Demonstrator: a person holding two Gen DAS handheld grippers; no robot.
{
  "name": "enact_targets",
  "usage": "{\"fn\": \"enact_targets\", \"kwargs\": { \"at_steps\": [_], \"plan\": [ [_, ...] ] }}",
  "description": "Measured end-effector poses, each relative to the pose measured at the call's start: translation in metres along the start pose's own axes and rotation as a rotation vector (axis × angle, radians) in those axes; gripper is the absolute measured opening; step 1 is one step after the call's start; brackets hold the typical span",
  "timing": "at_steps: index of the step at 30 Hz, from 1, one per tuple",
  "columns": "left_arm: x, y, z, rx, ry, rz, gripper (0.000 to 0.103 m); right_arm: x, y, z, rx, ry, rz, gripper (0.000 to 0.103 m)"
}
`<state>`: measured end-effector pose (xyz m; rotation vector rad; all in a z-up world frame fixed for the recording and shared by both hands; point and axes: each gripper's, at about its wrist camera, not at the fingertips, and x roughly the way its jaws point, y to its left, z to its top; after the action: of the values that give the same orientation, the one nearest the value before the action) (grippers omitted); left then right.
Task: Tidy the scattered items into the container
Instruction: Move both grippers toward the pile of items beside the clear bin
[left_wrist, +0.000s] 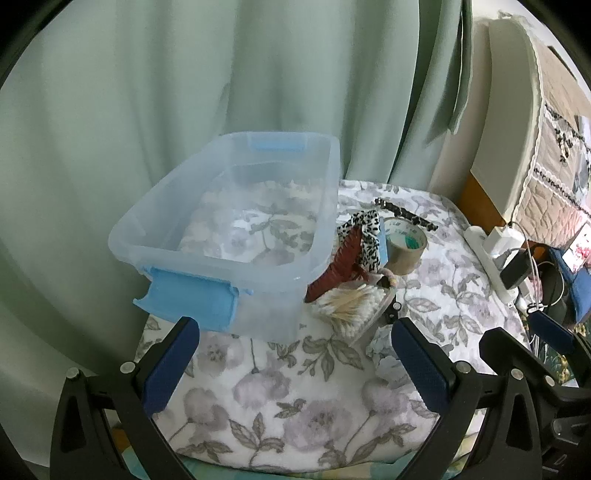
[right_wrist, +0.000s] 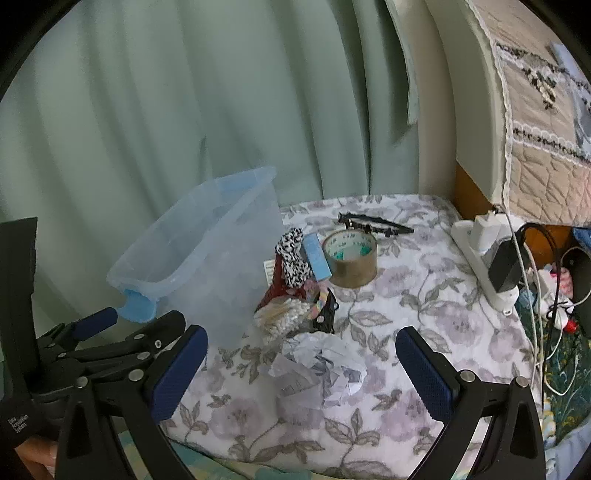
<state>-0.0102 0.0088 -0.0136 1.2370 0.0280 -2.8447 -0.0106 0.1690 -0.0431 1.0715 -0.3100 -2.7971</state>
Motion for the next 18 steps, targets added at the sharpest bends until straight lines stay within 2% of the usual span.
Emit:
{"fn": "enact_targets", "kwargs": {
  "at_steps": [6,8,11,15,18],
  "plan": [
    [0.026,-0.013,-0.001,-0.006,0.033,-0.037,0.103,0.012,-0.006,-0.005,0.008,0.057,-0.011,0.103],
    [0.015,0.001,-0.012,-0.002,0.033,-0.065,0.103,0.016,-0.010,-0.006,0.012,0.083,-0.008,0.103],
    [0.025,0.002,-0.016,-0.012,0.031,-0.086,0.103,0.023,-0.015,-0.011,0.028,0.093,0.007,0.103],
    [0.038,0.001,-0.021,-0.046,0.090,-0.133,0.103,0.032,-0.018,-0.016,0.015,0.046,0.009,0.103],
    [0.049,0.000,-0.026,-0.033,0.121,-0.124,0.103,0.046,-0.022,-0.016,0.015,0.106,0.015,0.103]
  ]
}}
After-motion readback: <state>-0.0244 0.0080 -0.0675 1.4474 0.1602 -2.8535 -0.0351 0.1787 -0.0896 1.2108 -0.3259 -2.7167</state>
